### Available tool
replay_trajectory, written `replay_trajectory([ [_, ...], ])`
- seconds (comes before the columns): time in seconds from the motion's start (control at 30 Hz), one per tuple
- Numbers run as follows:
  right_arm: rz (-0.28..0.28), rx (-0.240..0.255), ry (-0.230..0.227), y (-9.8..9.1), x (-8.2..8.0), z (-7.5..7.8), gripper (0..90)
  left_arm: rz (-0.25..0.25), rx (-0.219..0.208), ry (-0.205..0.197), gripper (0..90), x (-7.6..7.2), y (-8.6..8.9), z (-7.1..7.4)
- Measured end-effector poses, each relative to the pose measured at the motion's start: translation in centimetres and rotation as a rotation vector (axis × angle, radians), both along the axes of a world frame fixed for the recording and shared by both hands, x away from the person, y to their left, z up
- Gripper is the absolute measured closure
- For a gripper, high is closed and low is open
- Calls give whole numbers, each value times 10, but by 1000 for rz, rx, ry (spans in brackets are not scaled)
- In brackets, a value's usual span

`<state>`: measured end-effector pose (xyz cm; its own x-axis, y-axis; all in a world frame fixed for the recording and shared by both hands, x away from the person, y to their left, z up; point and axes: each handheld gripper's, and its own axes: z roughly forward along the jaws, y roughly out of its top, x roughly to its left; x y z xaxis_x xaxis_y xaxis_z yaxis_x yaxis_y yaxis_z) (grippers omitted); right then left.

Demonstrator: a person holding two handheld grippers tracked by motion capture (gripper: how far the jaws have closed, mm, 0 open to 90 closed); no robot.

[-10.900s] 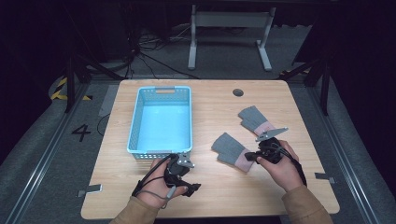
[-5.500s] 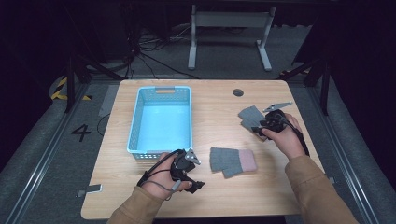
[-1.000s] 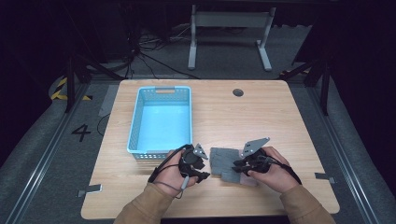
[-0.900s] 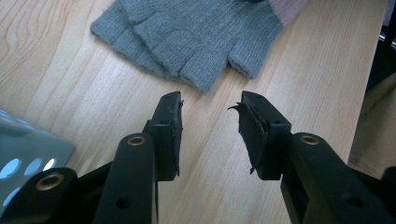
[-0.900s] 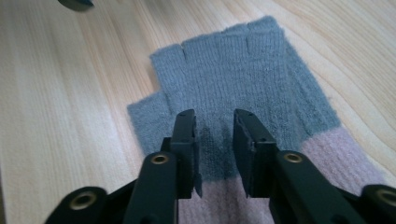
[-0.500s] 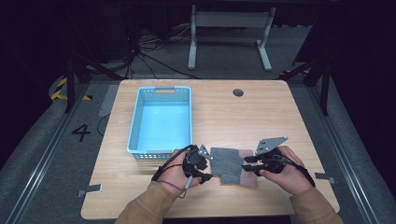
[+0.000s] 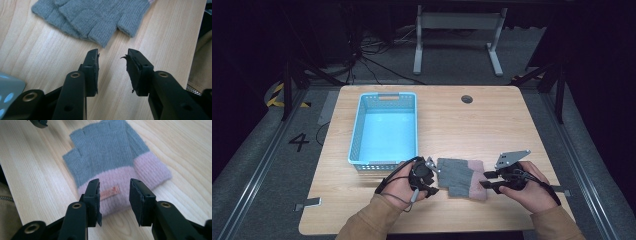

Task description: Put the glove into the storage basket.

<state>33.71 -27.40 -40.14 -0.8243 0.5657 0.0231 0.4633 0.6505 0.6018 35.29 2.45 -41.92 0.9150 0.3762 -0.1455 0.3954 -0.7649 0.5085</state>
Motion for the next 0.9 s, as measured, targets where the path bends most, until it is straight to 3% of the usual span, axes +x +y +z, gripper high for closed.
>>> replay_trajectory([
  [0.2, -11, -26, 41, -9, -3, -1, 575, -19, 6, 11, 690, 1, -2, -5],
  [0.33, -8, -36, 72, -10, -5, -5, 560, -16, 8, -2, 706, 2, -3, -7],
  [0.6, -9, -64, 139, -7, -5, -16, 546, -15, 16, -2, 703, 3, -5, -12],
  [0.7, -4, -66, 143, -6, -4, -19, 548, -16, 24, 3, 691, 3, -7, -14],
  [0.9, 20, -102, 137, 0, -3, -24, 661, -18, 34, 3, 688, 3, -11, -19],
])
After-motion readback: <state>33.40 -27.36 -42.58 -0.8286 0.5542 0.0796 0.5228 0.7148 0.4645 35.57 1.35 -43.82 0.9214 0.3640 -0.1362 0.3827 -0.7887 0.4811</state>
